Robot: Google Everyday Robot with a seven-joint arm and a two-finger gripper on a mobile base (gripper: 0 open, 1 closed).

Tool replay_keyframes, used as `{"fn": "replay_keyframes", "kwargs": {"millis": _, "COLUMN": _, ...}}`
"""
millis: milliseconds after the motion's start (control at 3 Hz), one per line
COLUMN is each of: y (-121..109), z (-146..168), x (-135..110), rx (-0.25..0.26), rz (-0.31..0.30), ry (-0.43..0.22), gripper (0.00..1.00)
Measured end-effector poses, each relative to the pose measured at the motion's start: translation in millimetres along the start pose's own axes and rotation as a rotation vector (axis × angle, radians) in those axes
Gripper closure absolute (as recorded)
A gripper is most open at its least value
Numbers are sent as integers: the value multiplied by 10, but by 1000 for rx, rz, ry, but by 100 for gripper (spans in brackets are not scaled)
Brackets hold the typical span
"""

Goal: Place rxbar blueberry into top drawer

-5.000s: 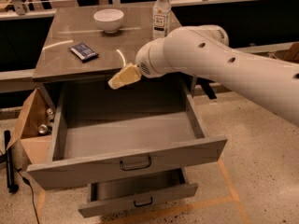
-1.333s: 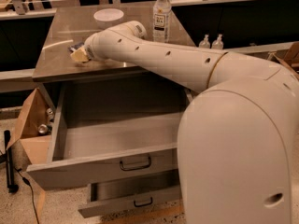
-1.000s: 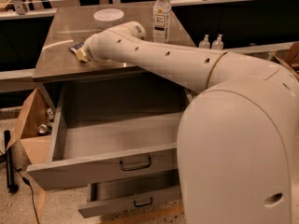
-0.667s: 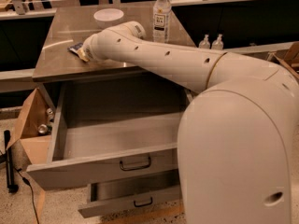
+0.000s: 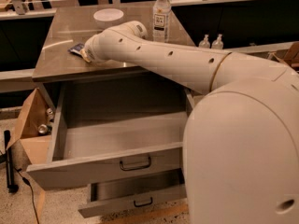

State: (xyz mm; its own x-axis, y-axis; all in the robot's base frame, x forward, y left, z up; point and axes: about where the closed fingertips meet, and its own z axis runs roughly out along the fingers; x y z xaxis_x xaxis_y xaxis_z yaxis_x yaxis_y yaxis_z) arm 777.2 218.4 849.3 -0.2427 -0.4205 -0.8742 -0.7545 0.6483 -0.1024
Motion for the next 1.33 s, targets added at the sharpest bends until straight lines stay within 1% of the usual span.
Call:
{"fn": "replay_keyframes", "kwargs": {"millis": 333, "y": 23, "z": -294, "x": 103, "rx": -18, "rz": 2, "ry": 13, "gripper": 100}}
{"fn": "replay_keyframes", "kwargs": {"millis": 667, "y": -6, "z": -737, "x": 318, "rx": 2, "rz": 11, "ry": 69, "gripper": 100}}
{"fn": "replay_keyframes", "kwargs": {"millis": 1000, "y": 17, "z": -1196, "x": 581, "rx": 53, "rz": 31, "ry": 150, "gripper": 100}}
{"fn": "replay_keyframes", "kwargs": {"millis": 1333, "y": 68, "z": -1553, "x": 742, "rx": 82, "rz": 54, "ry": 189, "gripper": 82}}
